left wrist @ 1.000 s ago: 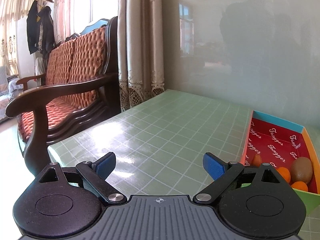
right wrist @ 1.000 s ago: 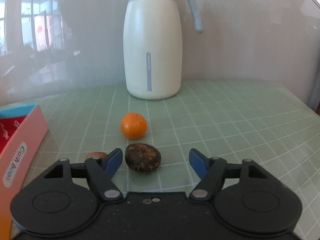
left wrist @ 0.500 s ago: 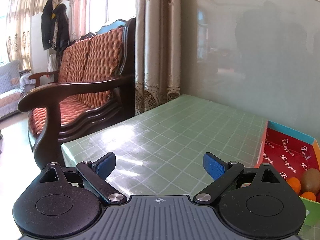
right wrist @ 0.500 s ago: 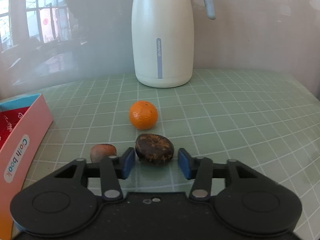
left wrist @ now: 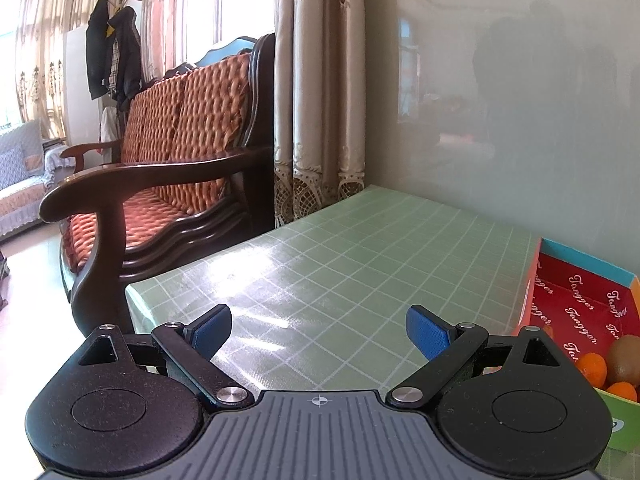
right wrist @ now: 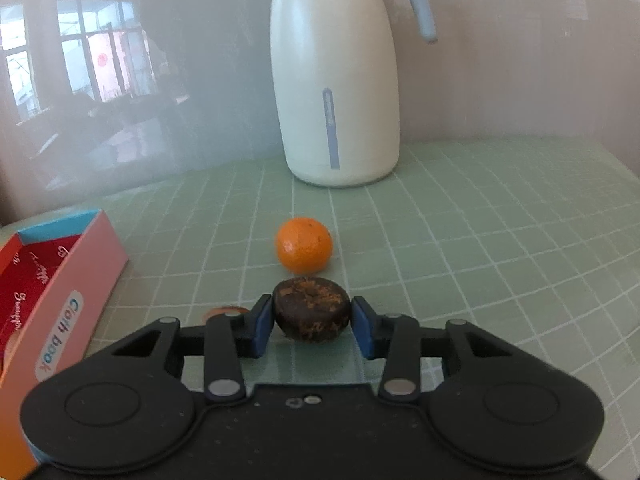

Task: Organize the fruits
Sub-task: 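Close the right gripper on the dark brown fruit and carry it into the box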

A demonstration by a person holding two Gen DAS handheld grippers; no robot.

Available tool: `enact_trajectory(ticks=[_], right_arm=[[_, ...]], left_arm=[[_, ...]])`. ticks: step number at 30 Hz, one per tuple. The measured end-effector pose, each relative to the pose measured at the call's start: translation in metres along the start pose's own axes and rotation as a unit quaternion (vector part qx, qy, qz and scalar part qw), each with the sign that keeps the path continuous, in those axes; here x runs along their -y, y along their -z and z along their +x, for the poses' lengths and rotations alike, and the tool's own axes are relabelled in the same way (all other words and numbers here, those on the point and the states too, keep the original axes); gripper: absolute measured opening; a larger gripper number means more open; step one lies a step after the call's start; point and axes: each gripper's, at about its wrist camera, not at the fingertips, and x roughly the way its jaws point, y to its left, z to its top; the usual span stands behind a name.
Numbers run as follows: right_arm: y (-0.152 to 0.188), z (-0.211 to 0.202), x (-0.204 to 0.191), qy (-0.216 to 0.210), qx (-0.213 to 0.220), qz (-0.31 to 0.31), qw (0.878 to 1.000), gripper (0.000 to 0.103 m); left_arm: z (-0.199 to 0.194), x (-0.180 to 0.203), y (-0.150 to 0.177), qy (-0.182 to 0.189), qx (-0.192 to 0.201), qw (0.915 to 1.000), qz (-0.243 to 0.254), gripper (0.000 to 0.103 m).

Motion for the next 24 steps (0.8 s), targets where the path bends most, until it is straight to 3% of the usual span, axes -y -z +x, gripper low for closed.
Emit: enact_trajectory(ticks=[3, 11, 16, 24], right_arm=[[-0.003, -0.014, -0.004, -0.013, 0.02, -0.005, 1.0, 0.04], [0.001, -0.047, -0.047, -0.104, 0.058, -0.053, 0.991, 0.04], [0.007, -0.062, -0.088, -0.153, 0.063, -0.098, 0.981, 0.04], [0.017, -0.066, -0.139, -0.196, 0.045, -0.141, 0.969, 0.04]], left_arm=[[0.0, -0.002, 0.001, -0.002, -0.001, 1.0, -0.004, 0.093], [0.004, -0.014, 0.002, -0.009, -0.022, 0.999, -0.037, 0.093], [0.0, -0.018, 0.005, -0.017, -0.014, 0.9992, -0.033, 0.093], [-0.001, -0.036, 0.007, -0.033, -0.011, 0.9988, -0.036, 0.093]])
